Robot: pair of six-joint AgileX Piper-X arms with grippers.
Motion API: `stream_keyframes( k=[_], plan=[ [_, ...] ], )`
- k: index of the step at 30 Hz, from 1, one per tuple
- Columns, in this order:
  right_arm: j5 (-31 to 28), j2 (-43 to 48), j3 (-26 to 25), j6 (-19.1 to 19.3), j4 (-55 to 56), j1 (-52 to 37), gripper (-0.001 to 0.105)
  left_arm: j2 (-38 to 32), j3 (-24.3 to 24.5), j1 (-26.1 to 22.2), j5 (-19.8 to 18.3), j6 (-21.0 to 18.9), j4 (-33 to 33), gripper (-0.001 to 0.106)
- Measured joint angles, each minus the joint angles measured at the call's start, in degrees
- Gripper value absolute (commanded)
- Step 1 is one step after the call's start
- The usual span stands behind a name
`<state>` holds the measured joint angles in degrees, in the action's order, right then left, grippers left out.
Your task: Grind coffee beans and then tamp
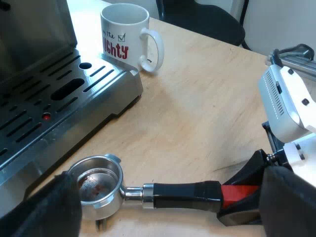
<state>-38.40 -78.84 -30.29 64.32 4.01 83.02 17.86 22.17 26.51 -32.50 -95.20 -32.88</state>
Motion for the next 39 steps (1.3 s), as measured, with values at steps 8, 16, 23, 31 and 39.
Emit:
stream_keyframes(
  k=[8, 16, 23, 31, 39],
  plan=[
    [0.16, 0.0, 0.0, -0.12, 0.06, 0.0, 0.057, 0.0, 0.0, 0.0, 0.0, 0.0, 0.0, 0.077],
    [3.33, 0.0, -0.45, -0.12, 2.05, 0.0, 0.058, 0.0, 0.0, 0.0, 0.0, 0.0, 0.0, 0.077],
    [3.34, 0.0, -4.17, -0.52, 11.36, 0.0, 0.058, 0.0, 0.0, 0.0, 0.0, 0.0, 0.0, 0.077],
    [4.31, 1.3, -9.28, -0.52, 23.28, 0.0, 0.058, 0.0, 0.0, 0.0, 0.0, 0.0, 0.0, 0.077],
    [5.96, 6.8, -12.32, -0.52, 31.91, 0.0, 0.058, 0.0, 0.0, 0.0, 0.0, 0.0, 0.0, 0.077]
  ],
)
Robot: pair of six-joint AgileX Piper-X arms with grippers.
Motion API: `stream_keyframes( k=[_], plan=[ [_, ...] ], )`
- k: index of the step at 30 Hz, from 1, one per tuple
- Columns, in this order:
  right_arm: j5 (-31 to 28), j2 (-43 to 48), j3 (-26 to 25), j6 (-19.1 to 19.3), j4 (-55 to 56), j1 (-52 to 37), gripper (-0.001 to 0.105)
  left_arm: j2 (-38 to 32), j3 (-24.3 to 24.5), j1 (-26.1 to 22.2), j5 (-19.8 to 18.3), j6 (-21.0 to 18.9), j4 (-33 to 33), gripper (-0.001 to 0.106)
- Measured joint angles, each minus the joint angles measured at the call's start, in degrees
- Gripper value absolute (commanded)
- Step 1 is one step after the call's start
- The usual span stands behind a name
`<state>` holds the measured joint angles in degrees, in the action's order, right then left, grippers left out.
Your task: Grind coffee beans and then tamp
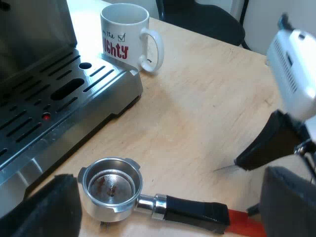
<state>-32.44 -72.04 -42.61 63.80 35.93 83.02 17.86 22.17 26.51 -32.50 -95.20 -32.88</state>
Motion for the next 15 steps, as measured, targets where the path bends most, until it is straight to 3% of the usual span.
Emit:
stream_keyframes(
  k=[6, 15],
  plan=[
    [0.0, 3.19, -2.58, 0.11, 5.82, 0.0, 0.068, 0.0, 0.0, 0.0, 0.0, 0.0, 0.0, 0.077],
    [0.0, 6.53, -5.95, 3.96, 9.34, 0.0, 0.07, 0.0, 0.0, 0.0, 0.0, 0.0, 0.0, 0.077]
  ],
)
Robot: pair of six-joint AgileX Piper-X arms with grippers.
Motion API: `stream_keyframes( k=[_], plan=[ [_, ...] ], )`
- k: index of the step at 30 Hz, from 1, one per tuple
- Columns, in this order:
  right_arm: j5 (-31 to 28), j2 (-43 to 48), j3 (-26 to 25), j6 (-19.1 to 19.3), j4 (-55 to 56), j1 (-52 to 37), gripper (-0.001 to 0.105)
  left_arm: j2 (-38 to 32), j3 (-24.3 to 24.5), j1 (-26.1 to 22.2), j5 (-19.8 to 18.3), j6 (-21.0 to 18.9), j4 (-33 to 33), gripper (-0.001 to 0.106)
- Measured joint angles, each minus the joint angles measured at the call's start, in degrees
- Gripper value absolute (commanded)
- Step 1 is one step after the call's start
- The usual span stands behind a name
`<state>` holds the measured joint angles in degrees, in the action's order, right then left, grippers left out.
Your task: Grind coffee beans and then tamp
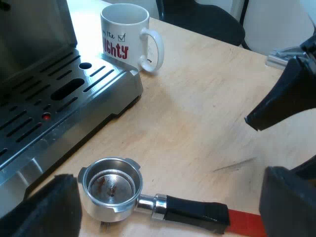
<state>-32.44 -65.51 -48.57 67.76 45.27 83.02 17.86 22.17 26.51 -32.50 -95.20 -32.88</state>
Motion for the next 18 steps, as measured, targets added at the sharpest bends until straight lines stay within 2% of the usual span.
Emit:
stream_keyframes(
  k=[4, 7, 9, 11, 14, 15, 16, 17, 18],
  plan=[
    [0.0, 1.57, -1.9, 2.38, 0.65, 0.0, 0.07, 0.0, 0.0, 0.0, 0.0, 0.0, -0.1, 0.077],
    [-1.1, 4.55, -4.18, 4.09, 0.24, 0.0, 0.07, 0.0, 2.4, 0.0, 4.14, 0.0, -1.9, 0.077],
    [-1.83, 5.43, -4.27, 6.07, -0.54, 0.0, 0.07, 0.0, 3.82, 0.0, 5.05, 0.27, -2.79, 0.077],
    [-1.83, 5.8, -4.27, 6.52, -0.72, 0.0, 0.07, 0.0, 3.96, 0.0, 5.15, 0.28, -3.05, 0.077],
    [-1.81, 6.77, -4.27, 8.03, -1.94, 0.0, 0.07, 0.0, 5.71, 0.0, 8.82, 0.78, -7.9, 0.077],
    [-1.81, 7.0, -4.27, 9.16, -2.76, 0.0, 0.07, 0.0, 5.81, 0.0, 9.42, 0.8, -8.4, 0.077],
    [-2.04, 8.15, -4.27, 12.09, -4.88, 0.0, 0.07, 0.0, 5.81, 0.0, 9.42, 0.8, -8.4, 0.077],
    [-2.51, 8.33, -4.27, 12.66, -5.57, 0.0, 0.07, 0.0, 5.91, 0.0, 10.52, 0.87, -9.43, 0.077],
    [-2.95, 8.46, -4.27, 13.43, -6.0, 0.0, 0.07, 0.0, 5.91, 0.0, 13.47, 0.83, -12.01, 0.077]
  ],
)
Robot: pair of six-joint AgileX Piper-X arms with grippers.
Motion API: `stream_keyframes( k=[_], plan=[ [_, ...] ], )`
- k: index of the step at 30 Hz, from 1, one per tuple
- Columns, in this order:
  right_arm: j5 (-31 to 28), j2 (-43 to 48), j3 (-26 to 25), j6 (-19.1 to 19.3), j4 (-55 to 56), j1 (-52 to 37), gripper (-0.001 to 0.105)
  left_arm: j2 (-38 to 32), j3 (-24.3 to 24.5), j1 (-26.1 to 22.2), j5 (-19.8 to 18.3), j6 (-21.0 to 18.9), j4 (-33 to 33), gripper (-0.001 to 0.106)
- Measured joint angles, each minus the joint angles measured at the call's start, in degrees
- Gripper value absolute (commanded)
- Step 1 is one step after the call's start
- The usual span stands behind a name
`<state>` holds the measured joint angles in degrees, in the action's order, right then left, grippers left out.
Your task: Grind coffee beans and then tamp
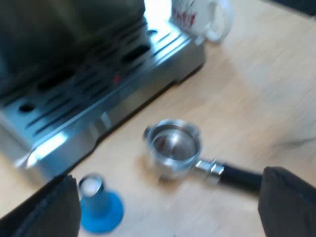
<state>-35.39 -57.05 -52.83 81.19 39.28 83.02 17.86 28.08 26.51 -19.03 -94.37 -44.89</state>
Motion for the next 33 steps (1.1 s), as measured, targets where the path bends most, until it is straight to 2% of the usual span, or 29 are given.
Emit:
stream_keyframes(
  k=[2, 10, 18, 33],
  plan=[
    [-0.41, 0.0, 0.0, 1.59, -1.54, 0.0, 0.07, 0.0, 0.0, 0.0, 1.29, 0.0, -1.44, 0.077],
    [-5.08, 0.0, 0.38, 2.15, -5.64, 0.0, 0.07, 0.0, 0.0, 0.0, 2.4, 0.0, -1.73, 0.077],
    [-5.16, 0.0, 3.82, 2.34, -11.92, 0.0, 0.07, 0.0, -2.15, 0.0, 3.29, 0.0, -0.37, 0.077],
    [-4.48, 0.0, 3.91, 2.34, -13.32, 0.0, 0.07, 1.32, -3.15, 0.0, 6.91, 0.0, 3.57, 0.077]
  ],
)
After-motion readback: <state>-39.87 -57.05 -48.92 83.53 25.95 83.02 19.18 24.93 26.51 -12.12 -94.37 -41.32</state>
